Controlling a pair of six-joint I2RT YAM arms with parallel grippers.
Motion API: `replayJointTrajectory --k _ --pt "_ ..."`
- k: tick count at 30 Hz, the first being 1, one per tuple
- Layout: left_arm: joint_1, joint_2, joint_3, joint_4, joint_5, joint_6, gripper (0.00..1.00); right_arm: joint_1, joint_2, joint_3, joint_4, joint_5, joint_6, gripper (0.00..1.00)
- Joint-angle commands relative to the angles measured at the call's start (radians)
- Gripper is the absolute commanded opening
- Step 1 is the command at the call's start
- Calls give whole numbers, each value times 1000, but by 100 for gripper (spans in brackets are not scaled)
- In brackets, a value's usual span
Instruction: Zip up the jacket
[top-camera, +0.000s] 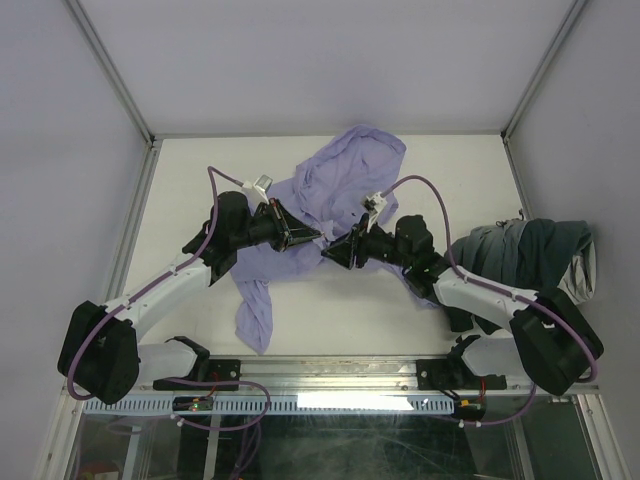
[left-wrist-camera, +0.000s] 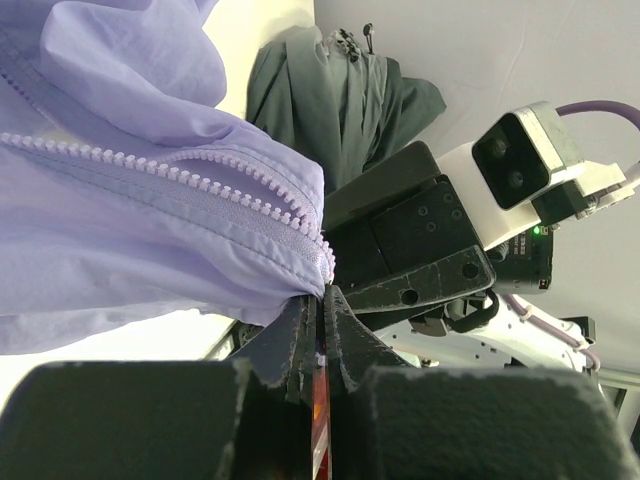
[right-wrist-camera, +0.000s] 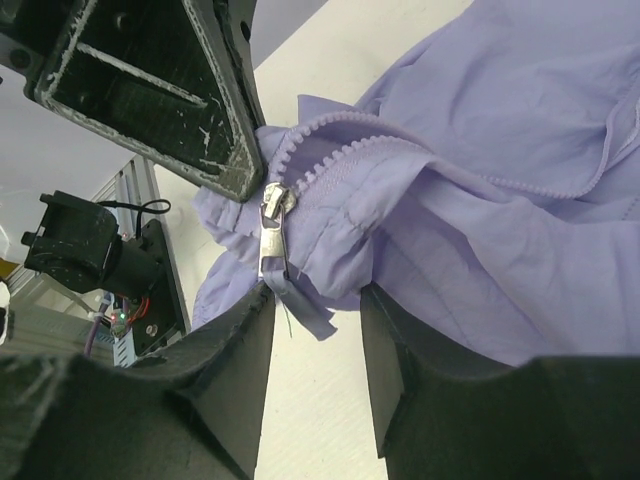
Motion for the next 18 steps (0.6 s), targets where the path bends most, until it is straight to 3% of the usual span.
replayJointTrajectory --k 1,3,8,11,18 --pt "-4 -14 36 42 17 -18 0 6 8 11 118 17 5 42" --pt "-4 -15 37 43 12 -18 0 7 7 16 111 17 5 42" --pt "-4 -14 31 38 4 -6 0 7 -31 25 13 -43 -12 12" --pt "-4 -14 37 -3 -18 31 0 6 -72 63 -134 -61 -31 2" --pt "-5 -19 73 -169 -77 191 0 3 -138 207 -418 -102 -110 0"
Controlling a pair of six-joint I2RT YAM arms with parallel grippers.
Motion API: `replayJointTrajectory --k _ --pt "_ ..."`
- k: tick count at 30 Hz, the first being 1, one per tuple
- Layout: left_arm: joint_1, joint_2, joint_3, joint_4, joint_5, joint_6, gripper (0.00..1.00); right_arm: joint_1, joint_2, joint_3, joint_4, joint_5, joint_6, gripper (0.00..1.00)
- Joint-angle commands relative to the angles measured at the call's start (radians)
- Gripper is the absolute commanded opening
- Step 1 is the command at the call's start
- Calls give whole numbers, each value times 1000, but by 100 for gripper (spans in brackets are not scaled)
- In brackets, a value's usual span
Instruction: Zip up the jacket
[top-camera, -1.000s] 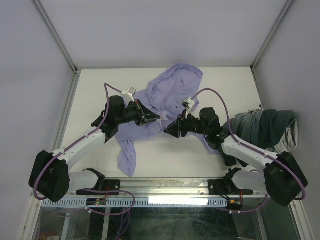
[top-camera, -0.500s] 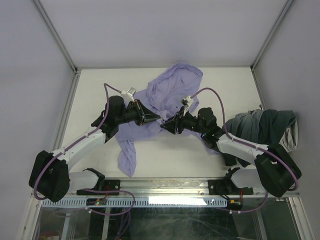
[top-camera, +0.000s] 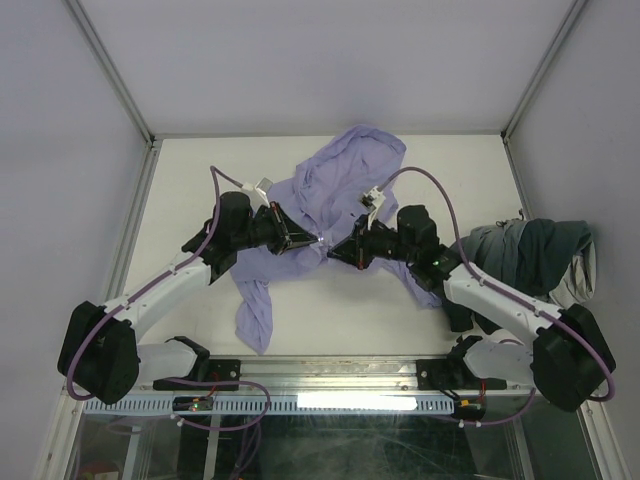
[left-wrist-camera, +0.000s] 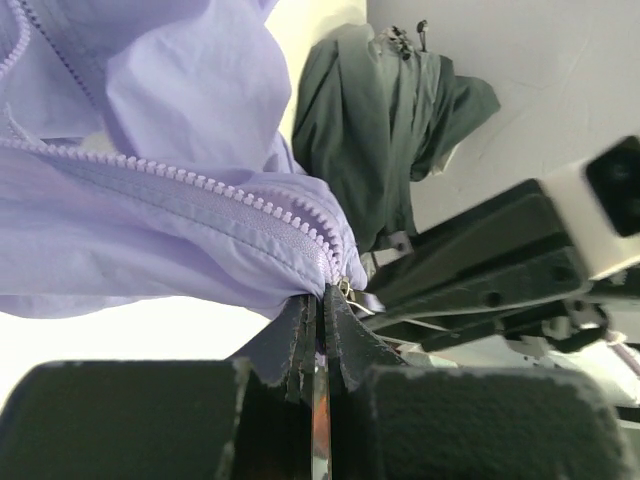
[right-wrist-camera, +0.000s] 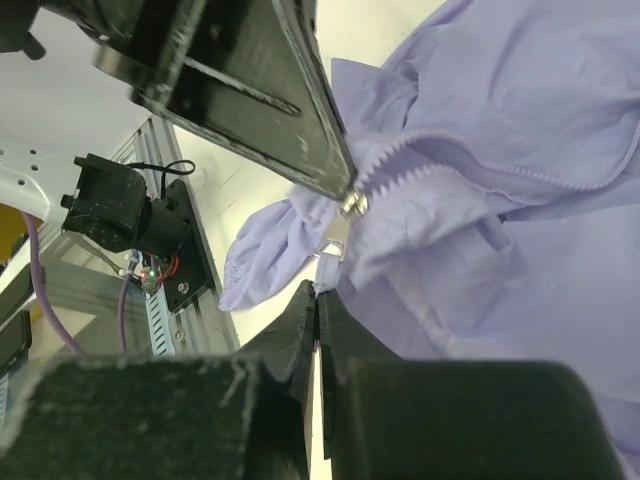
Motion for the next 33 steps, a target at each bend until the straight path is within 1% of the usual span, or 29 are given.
replayJointTrajectory --k 1,5,7,8,13,15,20,23,27,28,30,31,33 --pt "-5 -18 67 -93 -42 129 0 -1 -48 157 -190 -46 -85 0" --pt "-16 -18 94 -152 -53 203 0 -20 19 309 -350 -70 -143 0" --pt "-20 -20 100 -163 -57 215 0 -25 59 370 -434 -78 -173 0" --pt "-22 -21 105 -163 -54 220 0 -27 72 385 -449 -69 -179 0" --pt "-54 -29 125 -170 -42 289 0 -54 129 450 -457 3 -177 0" --pt "-71 -28 134 -185 -27 320 0 -68 158 487 -460 70 -176 0" --pt "-139 -11 189 -266 14 433 0 -97 287 609 -464 163 -154 0" --pt "-158 -12 200 -330 17 476 0 -106 368 681 -468 195 -138 0" --pt "-158 -49 166 -408 -43 494 0 -122 425 748 -475 175 -138 0" --pt "-156 -56 165 -434 -77 494 0 -127 426 753 -480 167 -147 0" --pt "-147 -62 171 -511 -184 475 0 -131 425 769 -502 107 -182 0" --pt "-133 -62 170 -526 -224 459 0 -131 426 779 -520 74 -195 0" --pt "-101 -71 164 -513 -261 421 0 -127 429 790 -556 -14 -209 0"
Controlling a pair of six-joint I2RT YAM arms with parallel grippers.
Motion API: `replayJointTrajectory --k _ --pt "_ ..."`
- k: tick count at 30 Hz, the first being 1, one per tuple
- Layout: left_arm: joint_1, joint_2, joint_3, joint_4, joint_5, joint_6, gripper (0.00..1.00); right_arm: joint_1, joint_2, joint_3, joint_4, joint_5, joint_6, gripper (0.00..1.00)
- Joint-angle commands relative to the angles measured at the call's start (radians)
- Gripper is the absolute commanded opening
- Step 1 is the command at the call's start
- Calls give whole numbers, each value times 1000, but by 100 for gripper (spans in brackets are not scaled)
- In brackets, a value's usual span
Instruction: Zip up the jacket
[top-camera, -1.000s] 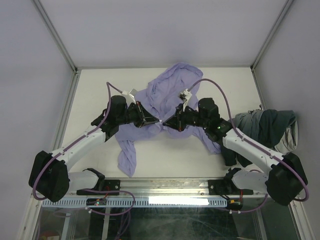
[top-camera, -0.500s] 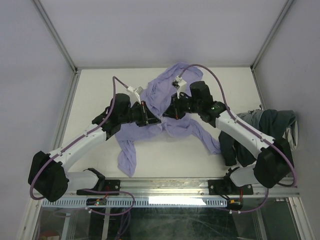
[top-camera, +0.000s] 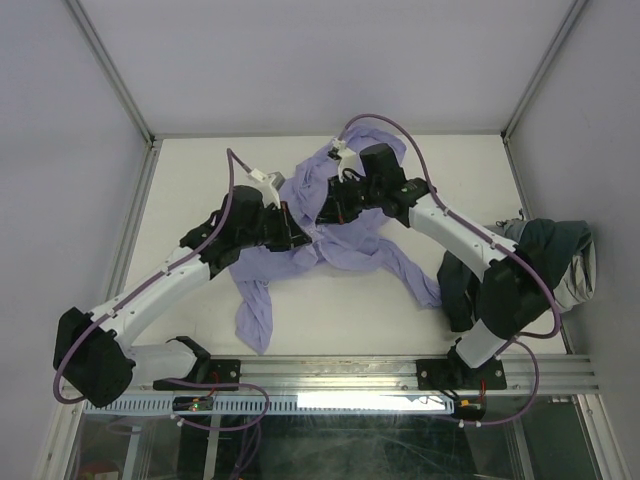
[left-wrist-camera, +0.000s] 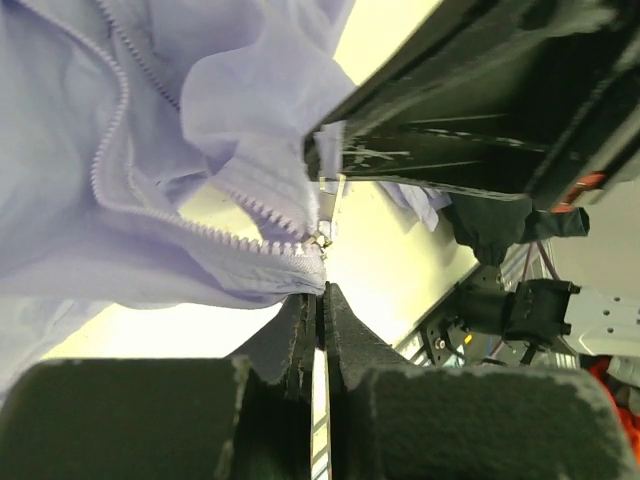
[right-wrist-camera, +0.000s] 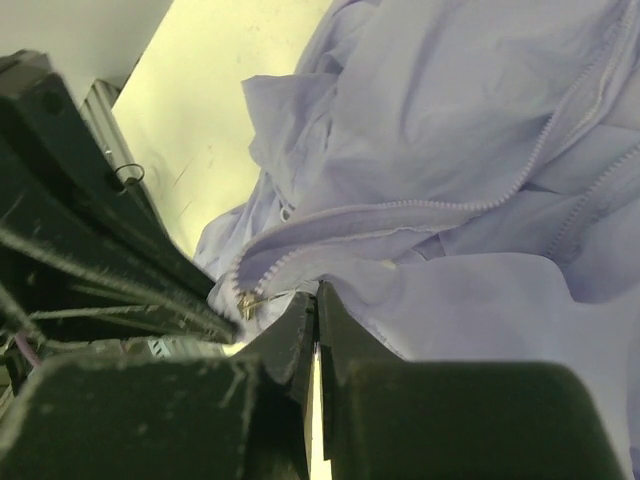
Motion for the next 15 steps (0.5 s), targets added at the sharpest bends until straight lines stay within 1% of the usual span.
replayJointTrajectory --k 1,3,7,11,15 --pt "25 -63 -18 -150 -30 -44 0 -49 -8 98 67 -35 -57 0" --pt "39 -86 -15 -108 -45 -67 3 -34 -17 72 59 -79 -55 0" --pt "49 -111 -12 -52 -58 -97 14 13 -53 7 101 -92 -12 0" --pt "56 -121 -21 -53 -85 -134 28 50 -62 -6 156 -111 49 0" --pt "62 -165 -38 -87 -153 -208 41 75 -52 21 176 -118 90 0"
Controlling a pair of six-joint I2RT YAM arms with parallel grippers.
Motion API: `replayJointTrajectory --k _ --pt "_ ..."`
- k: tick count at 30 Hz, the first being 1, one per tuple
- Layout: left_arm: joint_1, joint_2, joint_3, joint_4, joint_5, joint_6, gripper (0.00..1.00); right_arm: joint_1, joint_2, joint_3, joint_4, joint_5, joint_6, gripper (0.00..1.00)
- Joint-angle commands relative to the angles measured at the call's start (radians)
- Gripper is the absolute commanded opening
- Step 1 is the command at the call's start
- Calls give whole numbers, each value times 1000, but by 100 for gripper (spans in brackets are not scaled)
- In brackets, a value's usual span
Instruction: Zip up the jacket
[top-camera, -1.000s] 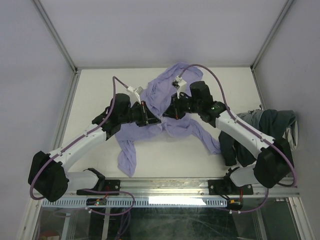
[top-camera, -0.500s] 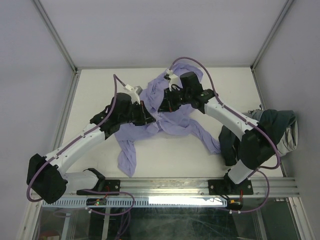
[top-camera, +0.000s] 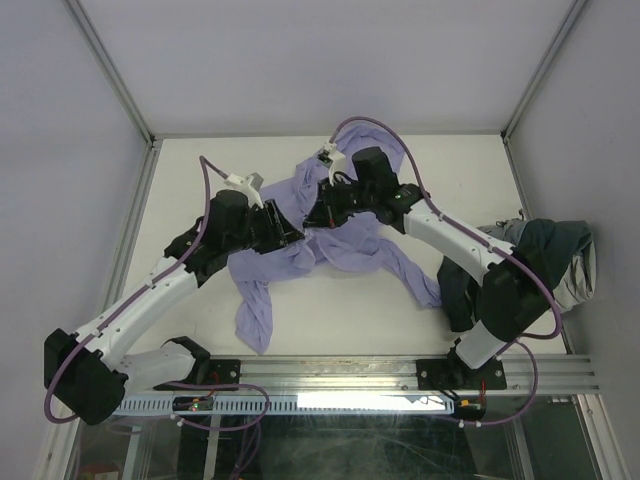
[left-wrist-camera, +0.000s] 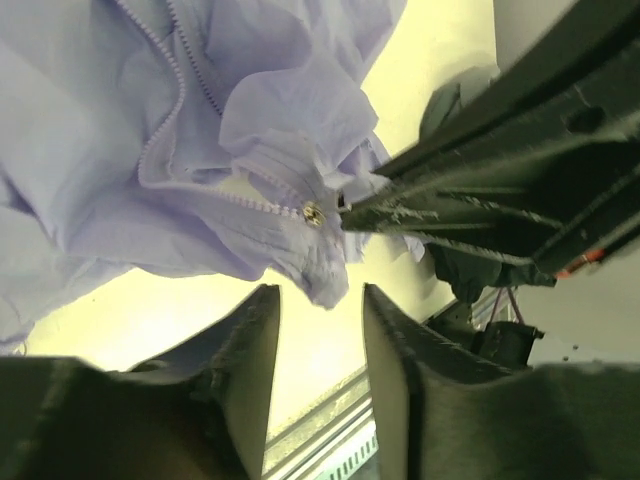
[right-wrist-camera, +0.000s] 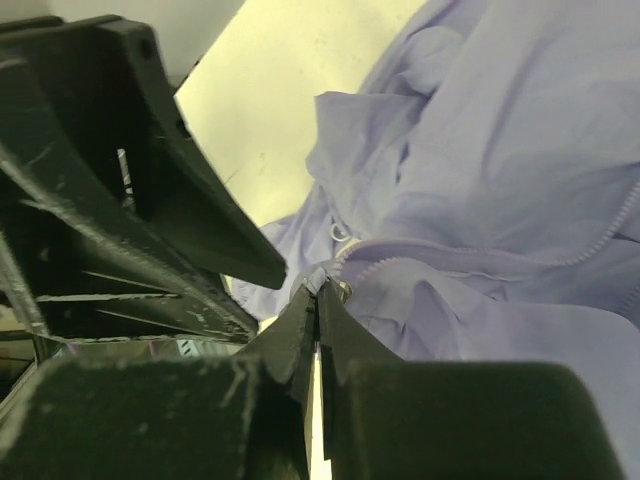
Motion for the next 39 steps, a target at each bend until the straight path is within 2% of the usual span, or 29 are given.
replayJointTrajectory --k 1,6,8,13,17,26,39 --pt "14 -76 -13 -38 -87 -98 42 32 -44 41 98 -34 68 0" --pt "14 -135 -21 -87 -110 -139 56 49 -17 77 105 -31 104 0" --pt "14 -139 -29 -87 -107 -158 58 51 -6 90 107 -32 115 0" --pt "14 -115 -47 -87 -102 -221 57 53 -2 100 109 -9 132 0" --pt "14 -107 -65 -51 -103 -284 53 53 -7 91 121 -8 144 0" --pt "14 -166 -196 218 -58 -473 52 61 -33 48 145 8 156 0" --pt "14 -240 -289 316 -134 -574 53 61 -44 53 158 -6 168 0"
